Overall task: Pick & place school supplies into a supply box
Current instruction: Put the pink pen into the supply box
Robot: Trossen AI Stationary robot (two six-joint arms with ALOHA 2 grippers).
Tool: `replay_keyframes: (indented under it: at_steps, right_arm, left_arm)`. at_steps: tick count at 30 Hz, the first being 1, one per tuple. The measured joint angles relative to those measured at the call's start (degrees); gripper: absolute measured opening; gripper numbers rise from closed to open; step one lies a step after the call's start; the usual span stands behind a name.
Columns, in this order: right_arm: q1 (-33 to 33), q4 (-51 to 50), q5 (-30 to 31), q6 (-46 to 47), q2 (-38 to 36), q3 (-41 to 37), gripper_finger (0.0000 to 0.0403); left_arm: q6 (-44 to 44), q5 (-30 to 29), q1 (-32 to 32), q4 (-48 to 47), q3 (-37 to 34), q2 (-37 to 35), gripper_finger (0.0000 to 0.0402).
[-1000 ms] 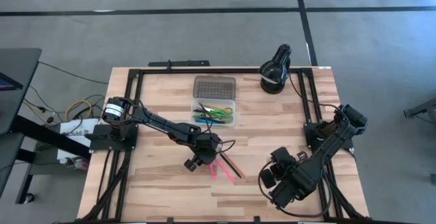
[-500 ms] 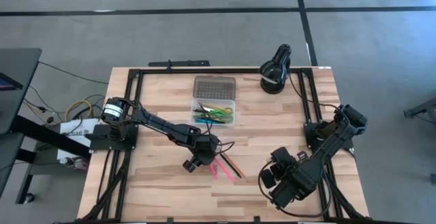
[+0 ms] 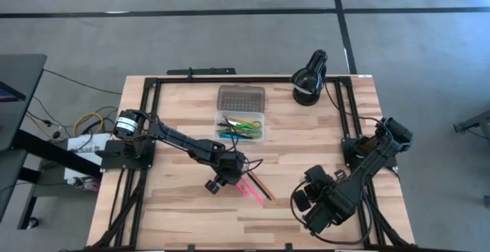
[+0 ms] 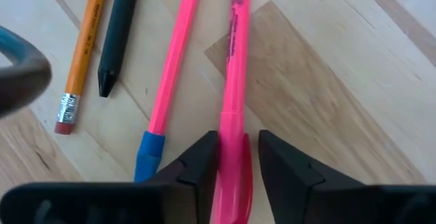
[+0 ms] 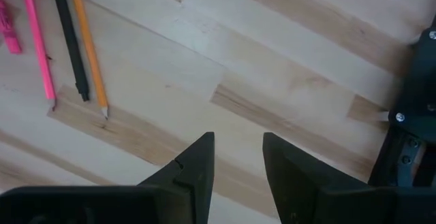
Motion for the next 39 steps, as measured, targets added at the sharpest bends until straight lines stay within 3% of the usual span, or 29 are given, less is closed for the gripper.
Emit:
replay_keyframes:
  at_steps: [9, 20, 39]
  right_arm:
    - [0.0, -0.2, 0.0, 0.0, 0.0, 0.0, 0.0118]
    - [0.0, -0.1, 0.0, 0.0, 0.0, 0.0, 0.0118]
    - [0.0, -0.3, 0.1, -0.4, 0.0, 0.0, 0.0118]
  left_arm:
    - [-0.5, 0.3, 0.0, -0.8, 0.1, 0.0, 0.0092]
    - [-0.6, 0.4, 0.1, -8.7, 0.2, -0.4, 0.0059]
    - [-4.0, -4.7, 2.3, -19.1, -1.0, -3.9, 0.0053]
